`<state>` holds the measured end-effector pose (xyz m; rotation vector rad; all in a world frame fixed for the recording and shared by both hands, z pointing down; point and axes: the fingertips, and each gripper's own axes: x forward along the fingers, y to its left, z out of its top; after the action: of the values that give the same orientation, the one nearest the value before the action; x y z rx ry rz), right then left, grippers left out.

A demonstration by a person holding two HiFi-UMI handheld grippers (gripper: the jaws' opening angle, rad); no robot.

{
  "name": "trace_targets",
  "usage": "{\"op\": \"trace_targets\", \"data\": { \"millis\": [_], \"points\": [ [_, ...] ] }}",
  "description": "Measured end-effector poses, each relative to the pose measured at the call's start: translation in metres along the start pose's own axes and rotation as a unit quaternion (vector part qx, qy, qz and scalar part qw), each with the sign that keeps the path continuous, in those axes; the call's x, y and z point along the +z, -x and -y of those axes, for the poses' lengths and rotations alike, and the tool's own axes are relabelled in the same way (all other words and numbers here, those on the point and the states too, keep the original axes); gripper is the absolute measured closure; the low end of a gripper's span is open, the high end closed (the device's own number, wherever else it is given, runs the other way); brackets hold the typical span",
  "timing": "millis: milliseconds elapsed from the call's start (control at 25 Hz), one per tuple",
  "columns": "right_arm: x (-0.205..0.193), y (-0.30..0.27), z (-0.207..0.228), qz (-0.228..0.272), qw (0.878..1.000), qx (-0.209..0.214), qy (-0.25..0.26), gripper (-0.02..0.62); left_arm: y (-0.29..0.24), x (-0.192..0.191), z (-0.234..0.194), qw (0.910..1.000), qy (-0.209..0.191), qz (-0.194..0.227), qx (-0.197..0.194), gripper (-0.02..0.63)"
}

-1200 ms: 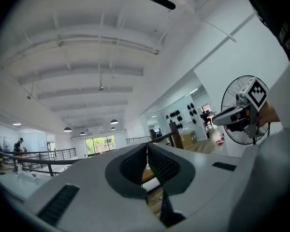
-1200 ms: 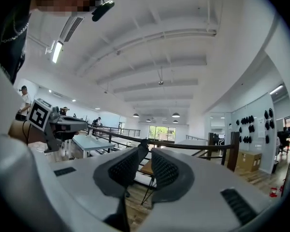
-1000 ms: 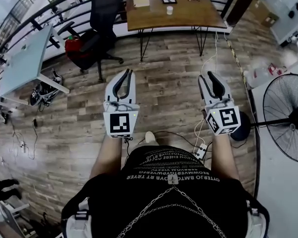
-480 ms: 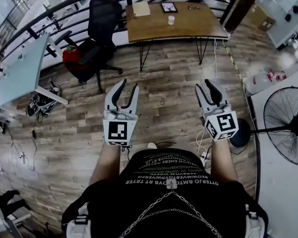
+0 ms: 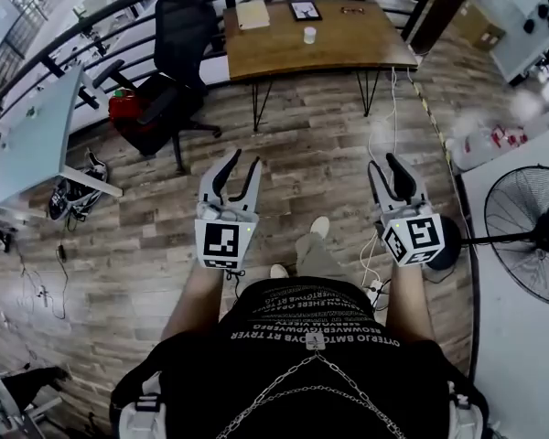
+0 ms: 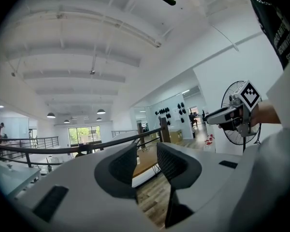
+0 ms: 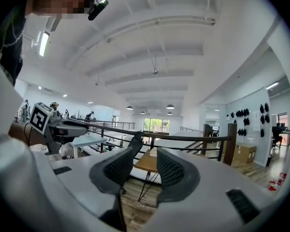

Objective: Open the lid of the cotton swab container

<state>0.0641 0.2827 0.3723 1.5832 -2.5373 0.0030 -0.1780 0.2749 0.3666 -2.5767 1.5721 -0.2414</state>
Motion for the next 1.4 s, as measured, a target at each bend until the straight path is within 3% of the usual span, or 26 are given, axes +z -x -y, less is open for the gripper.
{"op": "trace_targets", "data": {
  "millis": [1040, 1400],
  "points": [
    [0.008, -0.148, 0.124, -0.004, 0.999, 0.049, -0.001, 0.457, -0.189, 0.009, -0.026, 0.9993, -0.001, -0.029, 0.023, 0.459],
    [0.015, -0.173, 0.195, 0.003, 0.999, 0.051, 0.002, 0.457, -0.250, 0.034, -0.012, 0.9995, 0.000, -0.011, 0.029, 0.459]
  ]
}}
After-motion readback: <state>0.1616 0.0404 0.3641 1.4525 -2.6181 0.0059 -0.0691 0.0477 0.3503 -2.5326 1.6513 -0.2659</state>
